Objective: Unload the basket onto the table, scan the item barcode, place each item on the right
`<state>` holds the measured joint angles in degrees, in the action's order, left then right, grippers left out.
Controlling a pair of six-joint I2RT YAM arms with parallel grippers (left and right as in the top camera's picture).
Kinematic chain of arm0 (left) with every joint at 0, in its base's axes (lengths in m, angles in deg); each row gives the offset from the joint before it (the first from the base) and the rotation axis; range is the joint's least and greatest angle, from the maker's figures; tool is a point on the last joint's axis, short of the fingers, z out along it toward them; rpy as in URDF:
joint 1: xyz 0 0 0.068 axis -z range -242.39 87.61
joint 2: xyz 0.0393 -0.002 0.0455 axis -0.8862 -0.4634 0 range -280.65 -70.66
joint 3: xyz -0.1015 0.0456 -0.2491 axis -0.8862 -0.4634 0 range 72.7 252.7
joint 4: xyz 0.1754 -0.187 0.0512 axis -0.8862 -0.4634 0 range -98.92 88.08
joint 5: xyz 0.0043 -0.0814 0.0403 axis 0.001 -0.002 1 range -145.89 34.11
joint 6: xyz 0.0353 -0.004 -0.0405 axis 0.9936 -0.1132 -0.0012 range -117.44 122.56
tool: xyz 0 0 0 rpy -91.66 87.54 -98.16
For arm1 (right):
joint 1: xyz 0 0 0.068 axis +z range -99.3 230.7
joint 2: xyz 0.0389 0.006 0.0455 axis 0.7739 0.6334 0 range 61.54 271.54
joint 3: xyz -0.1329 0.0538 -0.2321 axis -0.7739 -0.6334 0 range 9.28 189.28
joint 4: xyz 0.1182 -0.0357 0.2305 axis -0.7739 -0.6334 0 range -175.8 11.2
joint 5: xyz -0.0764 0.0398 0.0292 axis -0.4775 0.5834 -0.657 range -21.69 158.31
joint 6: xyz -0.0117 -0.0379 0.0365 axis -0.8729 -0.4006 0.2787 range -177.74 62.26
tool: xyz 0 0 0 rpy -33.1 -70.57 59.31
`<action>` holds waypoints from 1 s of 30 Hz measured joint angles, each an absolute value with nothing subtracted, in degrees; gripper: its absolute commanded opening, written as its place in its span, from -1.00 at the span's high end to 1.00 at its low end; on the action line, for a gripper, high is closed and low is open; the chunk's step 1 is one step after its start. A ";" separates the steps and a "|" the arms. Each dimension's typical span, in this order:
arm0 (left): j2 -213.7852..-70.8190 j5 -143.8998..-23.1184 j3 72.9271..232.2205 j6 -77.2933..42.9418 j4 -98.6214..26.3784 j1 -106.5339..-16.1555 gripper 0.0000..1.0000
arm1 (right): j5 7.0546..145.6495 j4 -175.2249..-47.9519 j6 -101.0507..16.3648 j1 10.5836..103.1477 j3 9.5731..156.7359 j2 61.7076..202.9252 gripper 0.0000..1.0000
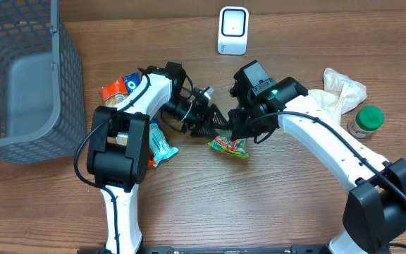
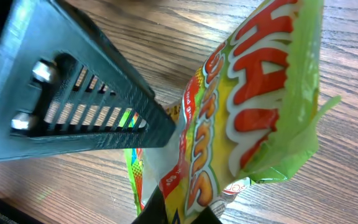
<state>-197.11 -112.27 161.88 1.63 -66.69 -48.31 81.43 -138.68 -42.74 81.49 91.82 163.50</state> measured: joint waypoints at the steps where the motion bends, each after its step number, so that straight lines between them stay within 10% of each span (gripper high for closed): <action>1: -197.11 -111.29 161.88 2.33 -67.08 -48.31 -0.10 | 81.41 -138.70 -42.74 81.49 91.82 163.50 0.92; 30: -197.11 -104.03 161.88 9.24 -67.15 -44.53 -0.17 | 82.53 -138.55 -42.78 81.49 91.82 163.50 0.92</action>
<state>-197.11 -104.03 161.88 9.24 -67.15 -44.53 82.53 -138.55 -42.78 81.49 91.82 163.50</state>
